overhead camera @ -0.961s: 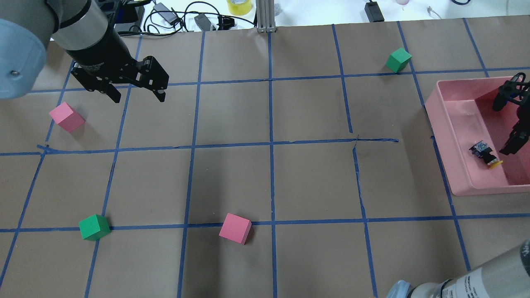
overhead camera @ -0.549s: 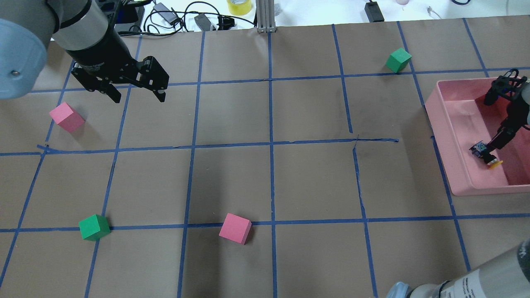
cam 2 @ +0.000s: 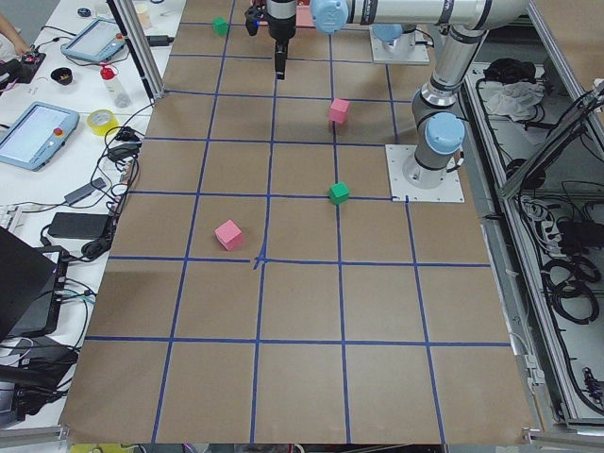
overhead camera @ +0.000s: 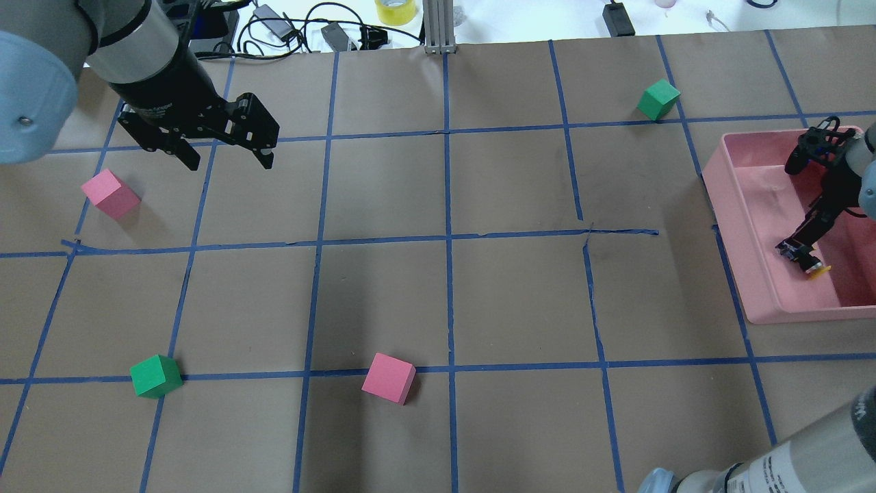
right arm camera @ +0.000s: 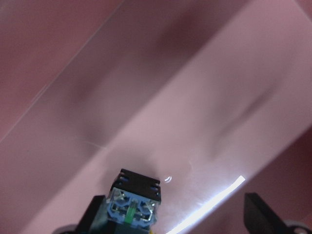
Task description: Align button upright
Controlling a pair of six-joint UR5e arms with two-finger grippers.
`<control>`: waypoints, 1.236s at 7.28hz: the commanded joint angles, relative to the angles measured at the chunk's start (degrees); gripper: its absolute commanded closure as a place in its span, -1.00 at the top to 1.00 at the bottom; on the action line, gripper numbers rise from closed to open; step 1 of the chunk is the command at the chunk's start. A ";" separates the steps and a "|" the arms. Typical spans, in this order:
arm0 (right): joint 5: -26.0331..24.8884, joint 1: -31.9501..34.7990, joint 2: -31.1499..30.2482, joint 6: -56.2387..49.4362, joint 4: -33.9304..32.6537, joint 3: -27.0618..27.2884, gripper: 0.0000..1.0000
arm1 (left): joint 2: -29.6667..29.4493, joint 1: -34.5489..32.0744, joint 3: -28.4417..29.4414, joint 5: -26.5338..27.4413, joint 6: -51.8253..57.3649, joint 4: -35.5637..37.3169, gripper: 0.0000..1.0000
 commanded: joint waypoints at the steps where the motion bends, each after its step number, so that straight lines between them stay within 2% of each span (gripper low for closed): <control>1: 1.52 0.38 0.75 0.15 -0.48 -0.50 1.00 | 0.09 0.06 0.09 0.00 0.00 0.00 1.00; 3: 1.70 0.47 0.92 0.85 -0.40 -0.25 1.00 | 0.00 0.23 0.53 -0.09 -0.35 0.00 1.00; 4: 1.62 0.47 1.10 0.68 -0.40 -0.16 0.80 | 0.09 0.15 0.35 0.09 -0.53 0.00 1.00; 5: 1.09 0.47 1.10 0.50 -0.40 -0.16 -0.15 | 0.09 0.15 0.18 0.09 -0.62 0.00 1.00; 6: 0.57 0.47 1.10 0.50 -0.40 -0.16 -0.87 | 0.17 0.15 0.00 -0.09 -0.70 0.09 1.00; 7: -0.48 0.47 1.10 0.76 -0.05 -0.24 -1.00 | 0.17 0.06 0.09 0.00 -0.70 0.09 1.00; 9: -0.41 0.47 0.92 1.11 0.22 -0.50 -1.00 | 0.17 0.06 0.00 0.00 -0.70 0.09 1.00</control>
